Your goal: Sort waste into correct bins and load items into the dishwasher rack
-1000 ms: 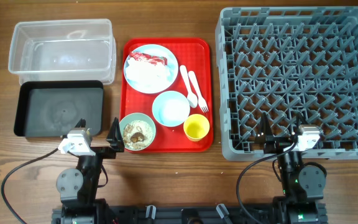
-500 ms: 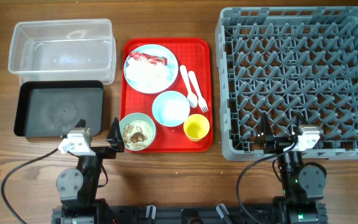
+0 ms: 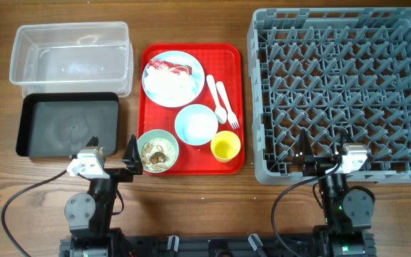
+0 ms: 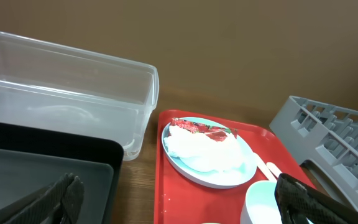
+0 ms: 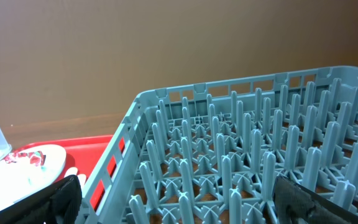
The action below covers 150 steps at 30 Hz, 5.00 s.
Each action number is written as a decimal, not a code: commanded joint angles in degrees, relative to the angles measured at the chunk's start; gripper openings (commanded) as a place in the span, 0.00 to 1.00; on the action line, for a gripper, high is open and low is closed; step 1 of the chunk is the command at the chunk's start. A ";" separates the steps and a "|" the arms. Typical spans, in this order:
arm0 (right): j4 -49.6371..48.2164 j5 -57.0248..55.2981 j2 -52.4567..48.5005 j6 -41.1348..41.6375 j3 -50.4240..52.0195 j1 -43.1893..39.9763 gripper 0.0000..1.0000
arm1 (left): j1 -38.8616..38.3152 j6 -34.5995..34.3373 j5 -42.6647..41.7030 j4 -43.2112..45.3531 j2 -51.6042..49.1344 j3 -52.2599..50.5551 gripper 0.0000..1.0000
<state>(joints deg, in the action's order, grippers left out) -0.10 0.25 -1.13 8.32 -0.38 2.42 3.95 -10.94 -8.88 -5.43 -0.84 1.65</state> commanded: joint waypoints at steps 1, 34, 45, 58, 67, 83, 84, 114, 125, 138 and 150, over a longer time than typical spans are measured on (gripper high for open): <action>-0.24 0.98 0.15 0.81 0.09 -0.24 1.00 | 0.46 1.14 -0.66 0.20 0.46 -0.50 1.00; -0.24 0.96 0.15 0.83 0.09 -0.24 1.00 | 0.46 1.14 -0.66 0.20 0.46 -0.50 1.00; -0.24 0.98 0.15 0.81 0.09 -0.24 1.00 | 0.46 1.14 -0.66 0.20 0.46 -0.50 1.00; -0.24 0.98 0.15 0.81 0.09 -0.24 1.00 | 0.46 1.14 -0.66 0.20 0.46 -0.50 1.00; -0.24 0.98 0.15 0.85 0.09 -0.24 1.00 | 0.46 1.16 0.17 0.20 0.46 -0.50 1.00; -3.10 8.00 -0.33 0.59 -3.82 -0.24 0.99 | 0.42 1.09 -7.04 4.13 -0.57 1.11 1.00; -2.73 8.39 -0.74 0.55 -4.85 -0.24 1.00 | 0.42 1.07 -7.23 4.15 -1.01 1.73 1.00; 41.46 11.43 -64.43 -3.93 -74.86 -0.26 1.00 | -9.97 8.13 -9.18 -42.38 -79.89 84.63 1.00; 44.72 15.17 -71.78 -3.63 -76.96 -0.24 1.00 | -20.11 9.01 -6.78 -49.90 -102.88 99.60 1.00; 46.31 15.06 -72.78 -3.65 -76.96 -0.24 1.00 | -21.05 -32.33 18.03 -48.87 -112.41 99.60 0.90; 48.48 14.64 -73.57 -3.74 -76.85 -0.24 1.00 | -21.09 -45.20 15.78 -36.74 -125.33 99.60 1.00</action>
<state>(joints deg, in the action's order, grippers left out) 48.14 14.15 -74.11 5.04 -75.92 2.42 -17.15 -50.57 6.15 -42.76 -123.07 100.36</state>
